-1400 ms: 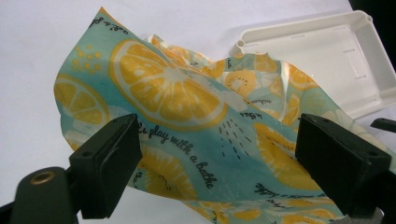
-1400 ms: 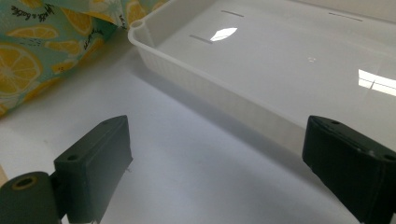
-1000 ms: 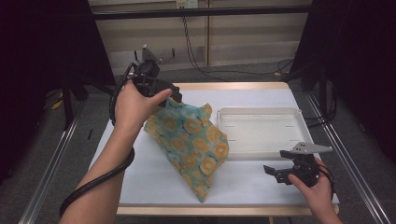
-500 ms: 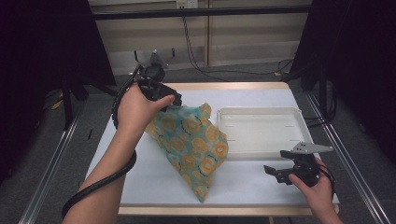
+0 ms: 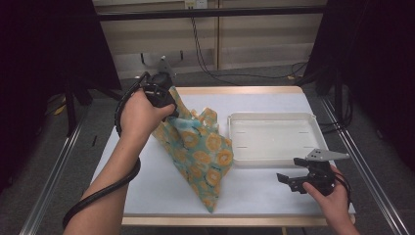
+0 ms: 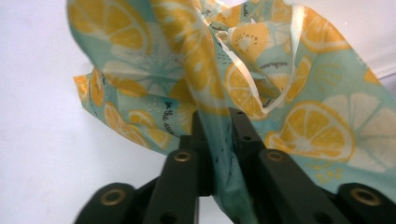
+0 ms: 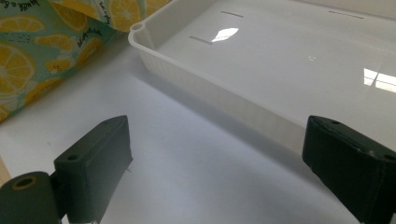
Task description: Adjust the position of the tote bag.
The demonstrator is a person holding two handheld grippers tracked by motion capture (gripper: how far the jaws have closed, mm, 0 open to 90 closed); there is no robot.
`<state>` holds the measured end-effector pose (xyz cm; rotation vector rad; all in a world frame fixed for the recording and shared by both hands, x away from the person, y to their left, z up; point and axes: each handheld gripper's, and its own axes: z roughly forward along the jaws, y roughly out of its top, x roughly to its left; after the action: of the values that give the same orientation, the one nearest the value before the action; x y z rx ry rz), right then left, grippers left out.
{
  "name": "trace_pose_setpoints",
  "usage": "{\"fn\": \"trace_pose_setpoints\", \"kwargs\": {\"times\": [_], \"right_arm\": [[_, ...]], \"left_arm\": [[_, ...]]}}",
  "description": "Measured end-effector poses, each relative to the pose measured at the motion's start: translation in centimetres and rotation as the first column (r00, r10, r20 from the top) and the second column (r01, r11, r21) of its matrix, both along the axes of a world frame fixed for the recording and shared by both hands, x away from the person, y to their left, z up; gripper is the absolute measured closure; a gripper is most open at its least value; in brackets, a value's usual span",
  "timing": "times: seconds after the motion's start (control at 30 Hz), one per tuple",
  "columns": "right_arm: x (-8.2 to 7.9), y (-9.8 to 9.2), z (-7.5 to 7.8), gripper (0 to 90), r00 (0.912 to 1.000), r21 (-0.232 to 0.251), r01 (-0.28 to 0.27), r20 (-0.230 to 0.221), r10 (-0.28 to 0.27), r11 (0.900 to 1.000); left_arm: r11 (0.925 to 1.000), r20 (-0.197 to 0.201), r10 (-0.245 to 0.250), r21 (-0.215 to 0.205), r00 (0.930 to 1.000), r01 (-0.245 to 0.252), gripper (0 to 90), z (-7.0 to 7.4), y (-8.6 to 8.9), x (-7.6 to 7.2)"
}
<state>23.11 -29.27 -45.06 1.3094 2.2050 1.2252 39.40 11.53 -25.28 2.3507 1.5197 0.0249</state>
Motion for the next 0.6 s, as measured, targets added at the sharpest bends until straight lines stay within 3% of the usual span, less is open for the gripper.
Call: {"fn": "trace_pose_setpoints", "kwargs": {"times": [0.27,0.47,0.6], "right_arm": [[0.0,-0.1,0.1,8.1,1.0,0.007,0.005,0.005,-0.006,1.0],[0.1,-0.6,0.1,8.0,0.9998,0.02,0.018,0.005,-0.019,1.0],[0.1,-0.7,0.1,8.1,0.9998,0.03,0.019,0.007,-0.019,0.999]], "left_arm": [[0.9977,0.008,-0.057,0.037,0.9983,0.057,89.9,0.6,-0.7,-0.1],[0.9863,0.023,-0.162,0.036,0.9865,0.161,90.0,1.6,-0.9,0.2],[0.9805,0.014,-0.189,0.059,0.9819,0.188,90.0,2.1,-1.3,0.4]]}}
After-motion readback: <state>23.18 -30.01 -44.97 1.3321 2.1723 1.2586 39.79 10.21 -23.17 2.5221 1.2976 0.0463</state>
